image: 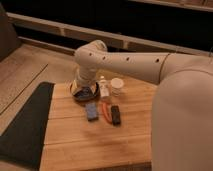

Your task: Move the arm in a circular motion

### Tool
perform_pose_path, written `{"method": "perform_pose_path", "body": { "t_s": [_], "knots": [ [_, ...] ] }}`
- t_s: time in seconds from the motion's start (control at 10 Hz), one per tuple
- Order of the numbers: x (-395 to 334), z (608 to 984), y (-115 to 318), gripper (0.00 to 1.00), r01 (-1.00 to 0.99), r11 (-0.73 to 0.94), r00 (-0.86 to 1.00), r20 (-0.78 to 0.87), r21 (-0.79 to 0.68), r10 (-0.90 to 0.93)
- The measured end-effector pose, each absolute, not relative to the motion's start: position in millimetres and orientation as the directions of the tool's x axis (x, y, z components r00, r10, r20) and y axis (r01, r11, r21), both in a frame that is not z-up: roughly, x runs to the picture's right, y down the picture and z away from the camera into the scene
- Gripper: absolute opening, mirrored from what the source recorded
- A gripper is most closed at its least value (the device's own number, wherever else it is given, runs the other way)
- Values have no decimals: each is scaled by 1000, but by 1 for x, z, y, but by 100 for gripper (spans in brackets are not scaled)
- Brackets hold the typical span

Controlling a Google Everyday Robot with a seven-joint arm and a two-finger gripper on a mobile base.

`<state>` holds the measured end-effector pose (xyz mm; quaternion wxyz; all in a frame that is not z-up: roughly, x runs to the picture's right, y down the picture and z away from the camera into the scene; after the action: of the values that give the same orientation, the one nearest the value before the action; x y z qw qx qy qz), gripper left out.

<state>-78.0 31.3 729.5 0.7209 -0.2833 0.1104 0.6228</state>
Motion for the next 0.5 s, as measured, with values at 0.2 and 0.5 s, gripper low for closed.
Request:
{"method": "perform_pose_path", "body": {
  "t_s": [0.2, 0.5],
  "knots": [
    [-18, 731, 30, 65, -992, 10, 78, -530, -129, 845],
    [62, 745, 6, 65, -997, -66, -81, -504, 47, 860]
  ]
}}
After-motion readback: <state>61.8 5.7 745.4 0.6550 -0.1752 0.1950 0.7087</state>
